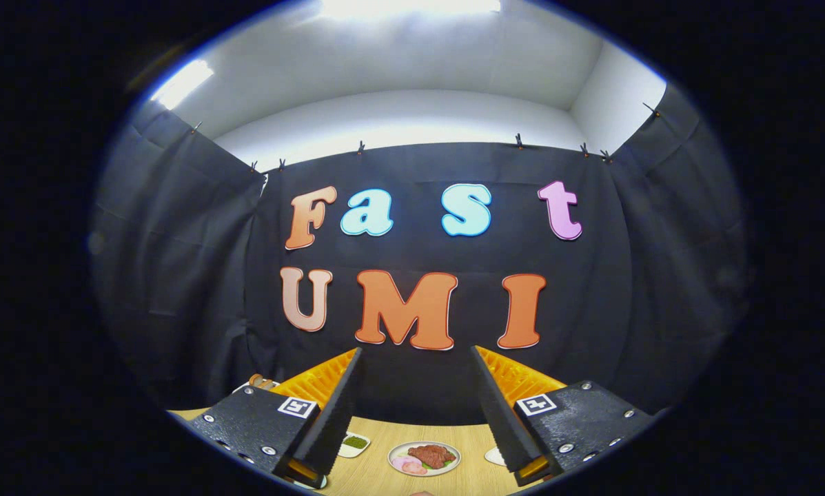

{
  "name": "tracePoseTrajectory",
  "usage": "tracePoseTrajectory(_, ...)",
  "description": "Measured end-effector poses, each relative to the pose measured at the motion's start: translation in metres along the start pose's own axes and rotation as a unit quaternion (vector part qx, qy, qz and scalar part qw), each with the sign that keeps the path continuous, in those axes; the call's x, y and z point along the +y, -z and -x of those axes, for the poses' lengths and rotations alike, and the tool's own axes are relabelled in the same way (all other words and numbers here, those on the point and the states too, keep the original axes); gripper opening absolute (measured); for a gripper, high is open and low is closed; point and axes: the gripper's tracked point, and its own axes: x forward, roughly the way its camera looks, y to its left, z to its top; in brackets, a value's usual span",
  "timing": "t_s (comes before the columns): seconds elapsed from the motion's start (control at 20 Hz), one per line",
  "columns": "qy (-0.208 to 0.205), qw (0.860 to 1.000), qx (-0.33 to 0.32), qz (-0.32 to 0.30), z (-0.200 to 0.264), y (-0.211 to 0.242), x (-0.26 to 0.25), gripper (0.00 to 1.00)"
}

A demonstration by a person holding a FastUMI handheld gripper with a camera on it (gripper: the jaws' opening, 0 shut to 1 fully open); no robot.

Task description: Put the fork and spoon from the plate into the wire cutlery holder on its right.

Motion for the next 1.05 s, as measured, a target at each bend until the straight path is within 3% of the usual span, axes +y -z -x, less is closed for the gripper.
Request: tracePoseTrajectory(1.05, -0.022, 1.0, 0.013, -0.014, -0.008, 0.002, 0.003, 0.91)
